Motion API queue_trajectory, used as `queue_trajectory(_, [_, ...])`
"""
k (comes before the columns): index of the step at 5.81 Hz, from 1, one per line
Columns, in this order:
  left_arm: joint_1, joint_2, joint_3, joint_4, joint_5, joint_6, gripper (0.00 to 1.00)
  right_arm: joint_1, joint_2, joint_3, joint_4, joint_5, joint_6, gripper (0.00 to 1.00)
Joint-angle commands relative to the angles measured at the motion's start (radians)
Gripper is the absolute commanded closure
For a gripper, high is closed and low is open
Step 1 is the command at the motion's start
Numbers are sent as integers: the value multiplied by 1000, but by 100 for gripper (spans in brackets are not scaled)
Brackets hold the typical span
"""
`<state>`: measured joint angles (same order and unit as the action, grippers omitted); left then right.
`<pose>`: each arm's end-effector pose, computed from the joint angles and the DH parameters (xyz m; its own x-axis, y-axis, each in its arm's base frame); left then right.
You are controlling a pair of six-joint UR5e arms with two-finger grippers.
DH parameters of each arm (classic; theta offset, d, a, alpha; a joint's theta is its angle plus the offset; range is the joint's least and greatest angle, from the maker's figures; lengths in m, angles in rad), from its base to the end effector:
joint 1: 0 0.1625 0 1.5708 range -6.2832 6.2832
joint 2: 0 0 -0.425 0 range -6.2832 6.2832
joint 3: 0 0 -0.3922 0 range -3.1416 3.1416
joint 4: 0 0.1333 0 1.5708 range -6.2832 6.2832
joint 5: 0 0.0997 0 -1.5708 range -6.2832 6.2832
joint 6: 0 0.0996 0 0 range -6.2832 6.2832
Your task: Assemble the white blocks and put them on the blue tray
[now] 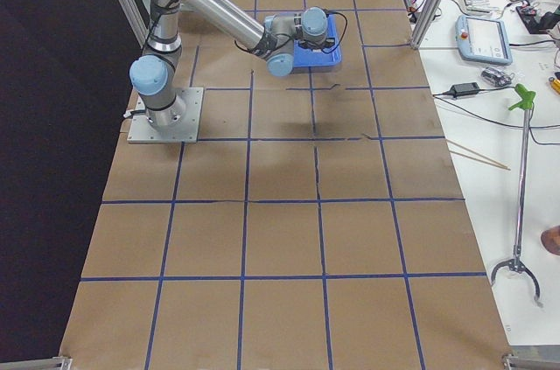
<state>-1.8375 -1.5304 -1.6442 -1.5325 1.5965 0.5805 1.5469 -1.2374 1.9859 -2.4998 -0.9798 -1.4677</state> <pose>-0.2513 -0.4238 0.4752 -0.6618 0.7492 -0.0244 0.7493 0.6622 0.0097 0.1759 -0.5437 0.2337 -0.1091 -0.9865 0.1222 -0.8257 0.0215 -0.5637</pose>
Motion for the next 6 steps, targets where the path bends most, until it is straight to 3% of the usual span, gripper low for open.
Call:
queue_trajectory(1, [20,33,9,-3,2,-348,2,82,19,13,-86,-5,99,69])
queue_trajectory(3, [20,41,15,3,-6,-652,1,131,74,13,-180,-14,153,69])
queue_trajectory(6, [46,55,18,2,-13,-723,1,136,117,16,-205,-11,153,69])
